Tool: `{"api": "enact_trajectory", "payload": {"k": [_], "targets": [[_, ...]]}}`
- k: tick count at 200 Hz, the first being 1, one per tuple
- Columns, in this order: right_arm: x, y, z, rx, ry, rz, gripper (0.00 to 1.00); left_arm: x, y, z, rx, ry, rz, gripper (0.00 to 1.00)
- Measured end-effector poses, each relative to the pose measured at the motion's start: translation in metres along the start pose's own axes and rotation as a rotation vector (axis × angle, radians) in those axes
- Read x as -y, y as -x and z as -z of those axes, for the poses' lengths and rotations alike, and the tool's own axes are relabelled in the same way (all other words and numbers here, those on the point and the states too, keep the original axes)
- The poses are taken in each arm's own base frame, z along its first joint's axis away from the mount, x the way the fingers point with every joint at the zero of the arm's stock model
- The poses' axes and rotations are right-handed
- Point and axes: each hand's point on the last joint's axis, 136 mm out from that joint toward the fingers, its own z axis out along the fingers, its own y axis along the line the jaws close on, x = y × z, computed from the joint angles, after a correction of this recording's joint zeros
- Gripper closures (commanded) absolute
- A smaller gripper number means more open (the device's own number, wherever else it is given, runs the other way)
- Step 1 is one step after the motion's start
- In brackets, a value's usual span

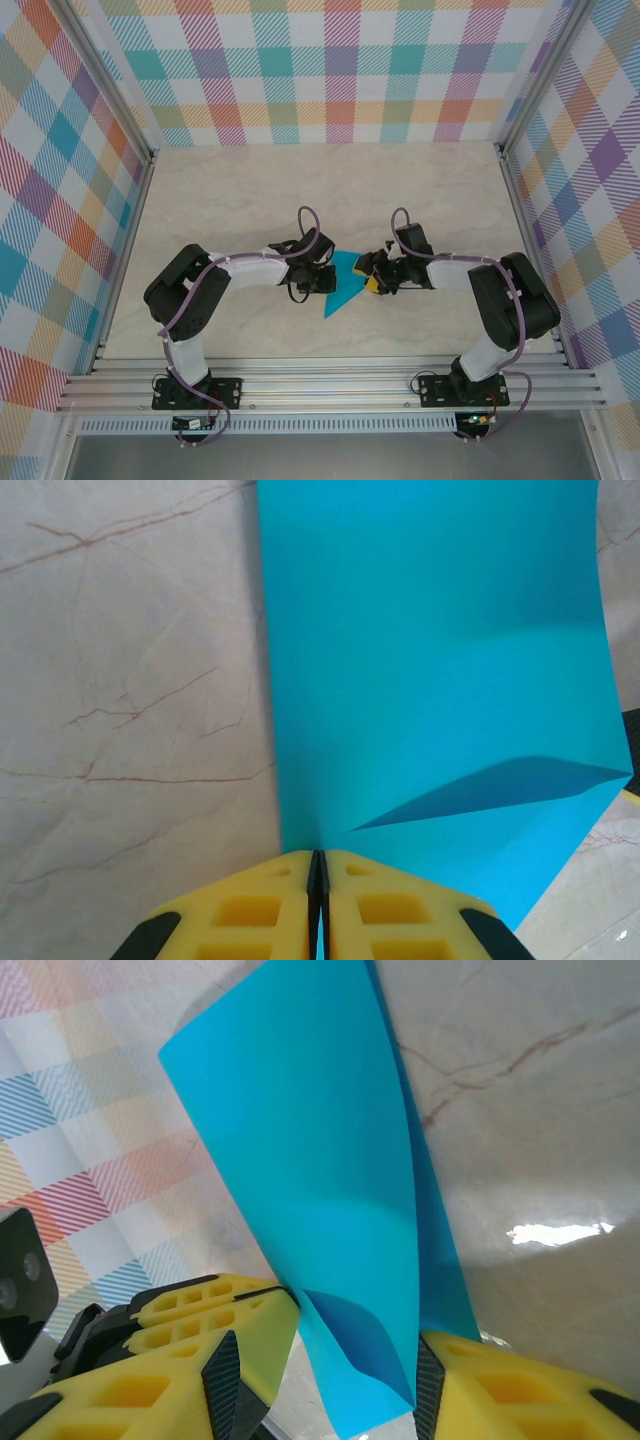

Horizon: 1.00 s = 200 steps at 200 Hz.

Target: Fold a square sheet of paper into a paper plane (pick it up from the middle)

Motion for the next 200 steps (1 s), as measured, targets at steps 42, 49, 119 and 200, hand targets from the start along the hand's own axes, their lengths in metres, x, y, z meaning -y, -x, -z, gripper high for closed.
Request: {"api": "enact_trajectory", "payload": {"k": [42, 49, 119, 200], "targets": [[-0.002, 0.000, -0.001, -0.012, 0.004, 0.023, 0.50, 0.000, 0.000, 0.000, 0.004, -0.005, -0.002, 0.86], [-0.005, 0.001, -0.002, -0.016, 0.006, 0.033, 0.50, 0.001, 0.000, 0.001, 0.006, -0.008, -0.002, 0.85], [-0.021, 0.008, -0.010, -0.053, 0.029, 0.155, 0.51, 0.011, 0.007, 0.027, 0.054, -0.037, -0.004, 0.66], [-0.027, 0.015, -0.011, -0.093, 0.030, 0.228, 0.60, 0.024, -0.003, 0.048, 0.108, -0.009, -0.034, 0.55]]}}
